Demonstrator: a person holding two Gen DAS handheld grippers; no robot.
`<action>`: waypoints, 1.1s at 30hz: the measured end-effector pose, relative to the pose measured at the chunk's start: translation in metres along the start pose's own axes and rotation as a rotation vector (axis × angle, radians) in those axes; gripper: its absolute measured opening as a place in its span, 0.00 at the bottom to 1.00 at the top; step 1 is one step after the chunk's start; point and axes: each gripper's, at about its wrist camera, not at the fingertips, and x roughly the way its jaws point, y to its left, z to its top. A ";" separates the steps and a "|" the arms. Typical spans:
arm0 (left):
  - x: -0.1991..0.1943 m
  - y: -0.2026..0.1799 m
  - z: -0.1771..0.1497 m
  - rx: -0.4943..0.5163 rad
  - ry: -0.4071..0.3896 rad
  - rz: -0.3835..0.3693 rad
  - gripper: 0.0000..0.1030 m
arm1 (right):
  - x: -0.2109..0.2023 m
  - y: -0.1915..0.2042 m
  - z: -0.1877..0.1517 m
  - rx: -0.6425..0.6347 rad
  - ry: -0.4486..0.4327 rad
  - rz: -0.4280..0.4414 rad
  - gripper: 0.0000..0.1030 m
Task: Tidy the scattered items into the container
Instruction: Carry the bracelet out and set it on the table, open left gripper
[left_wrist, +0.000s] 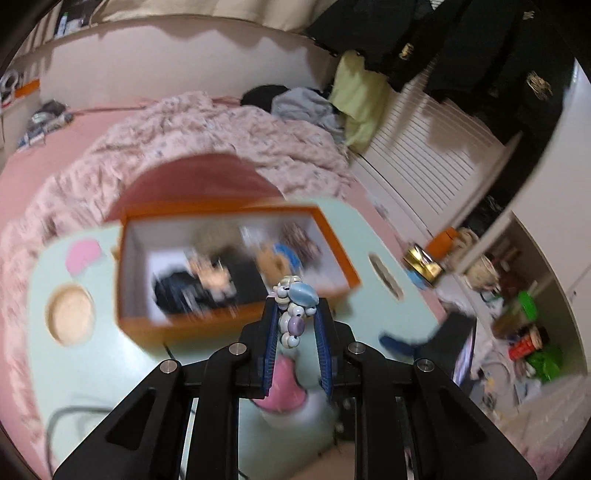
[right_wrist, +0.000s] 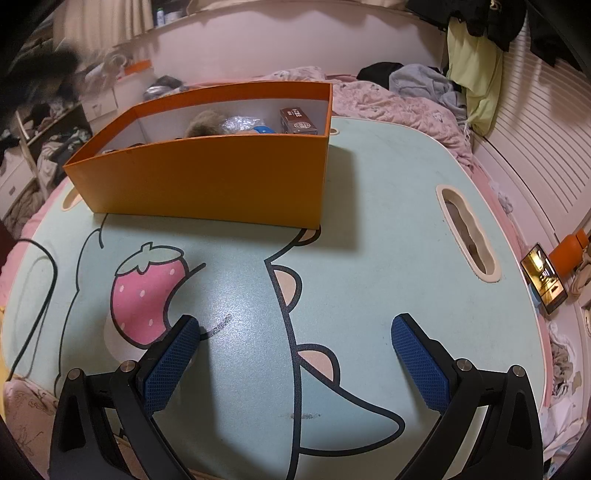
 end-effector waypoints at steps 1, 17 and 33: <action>0.005 0.001 -0.009 0.000 0.011 -0.003 0.20 | 0.000 0.000 0.000 0.000 0.000 0.000 1.00; 0.037 0.032 -0.081 -0.143 -0.065 0.044 0.77 | 0.001 0.001 -0.001 -0.024 -0.001 0.014 1.00; 0.026 0.047 -0.095 -0.266 -0.180 0.037 0.78 | 0.001 0.002 -0.002 -0.040 -0.002 0.022 1.00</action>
